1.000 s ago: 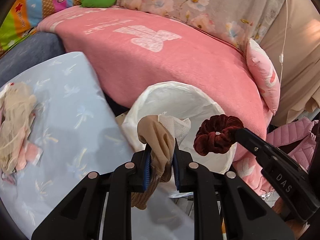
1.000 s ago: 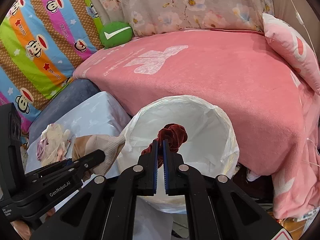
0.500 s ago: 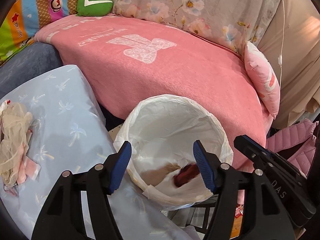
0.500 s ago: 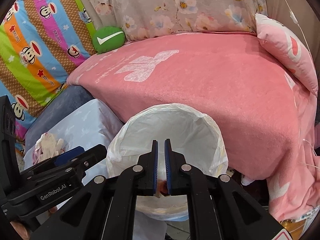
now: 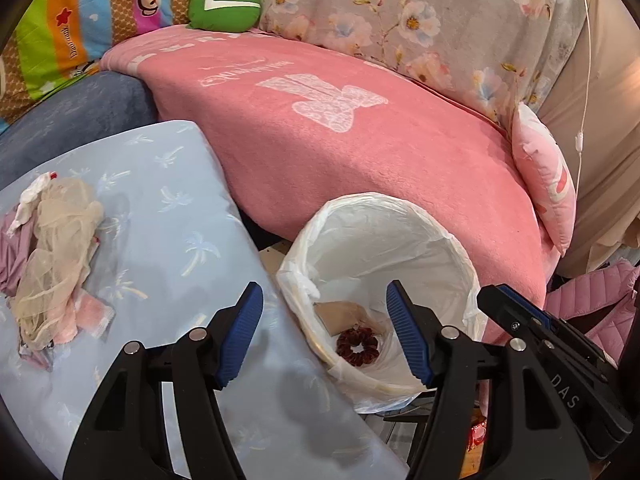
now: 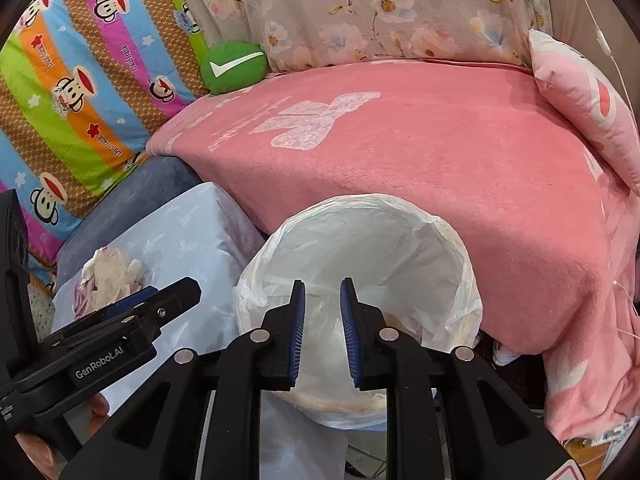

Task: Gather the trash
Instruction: 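Open both tools over the white bin, dropping stocking and scrunchie inside, then move both tools back to the clothing pile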

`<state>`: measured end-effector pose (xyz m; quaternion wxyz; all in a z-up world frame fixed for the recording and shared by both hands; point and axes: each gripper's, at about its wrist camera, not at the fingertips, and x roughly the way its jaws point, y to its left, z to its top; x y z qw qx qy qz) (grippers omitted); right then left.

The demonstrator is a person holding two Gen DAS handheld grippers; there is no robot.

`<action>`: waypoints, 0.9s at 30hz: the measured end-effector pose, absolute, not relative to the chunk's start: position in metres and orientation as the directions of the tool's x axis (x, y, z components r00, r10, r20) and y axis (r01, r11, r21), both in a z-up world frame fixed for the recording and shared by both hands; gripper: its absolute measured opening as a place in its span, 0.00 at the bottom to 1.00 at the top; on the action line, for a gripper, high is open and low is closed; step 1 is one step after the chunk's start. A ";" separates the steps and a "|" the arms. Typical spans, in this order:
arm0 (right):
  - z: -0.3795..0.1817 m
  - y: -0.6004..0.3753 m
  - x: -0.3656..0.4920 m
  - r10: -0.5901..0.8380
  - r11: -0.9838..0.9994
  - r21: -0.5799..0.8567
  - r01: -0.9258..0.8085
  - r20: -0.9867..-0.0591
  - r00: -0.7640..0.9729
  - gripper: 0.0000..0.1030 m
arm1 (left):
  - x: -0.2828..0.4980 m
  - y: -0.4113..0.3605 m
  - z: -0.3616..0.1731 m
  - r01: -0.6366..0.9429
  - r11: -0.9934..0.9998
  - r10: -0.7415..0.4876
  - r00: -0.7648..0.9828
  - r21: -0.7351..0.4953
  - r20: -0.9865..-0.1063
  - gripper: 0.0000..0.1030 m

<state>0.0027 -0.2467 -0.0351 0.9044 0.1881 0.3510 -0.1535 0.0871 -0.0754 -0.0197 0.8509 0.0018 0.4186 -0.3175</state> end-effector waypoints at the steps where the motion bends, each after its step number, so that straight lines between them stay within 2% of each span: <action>1: -0.035 -0.244 0.004 -0.143 0.885 0.230 0.405 -0.693 0.707 0.19 | 0.087 -0.073 -0.020 0.538 0.801 -0.537 0.452 -0.262 -0.713 0.60; 6: -0.034 -0.229 0.007 -0.132 0.896 0.222 0.384 -0.694 0.708 0.25 | 0.090 -0.057 -0.022 0.507 0.820 -0.519 0.462 -0.265 -0.720 0.60; 10: -0.033 -0.218 0.011 -0.122 0.904 0.217 0.369 -0.696 0.707 0.26 | 0.095 -0.041 -0.024 0.469 0.837 -0.507 0.466 -0.283 -0.725 0.68; 17: -0.029 -0.196 0.020 -0.098 0.922 0.206 0.329 -0.696 0.711 0.32 | 0.101 -0.012 -0.025 0.418 0.868 -0.468 0.503 -0.269 -0.727 0.68; 27: -0.025 -0.158 0.036 -0.062 0.945 0.188 0.266 -0.699 0.713 0.32 | 0.114 0.032 -0.027 0.341 0.898 -0.429 0.539 -0.278 -0.725 0.69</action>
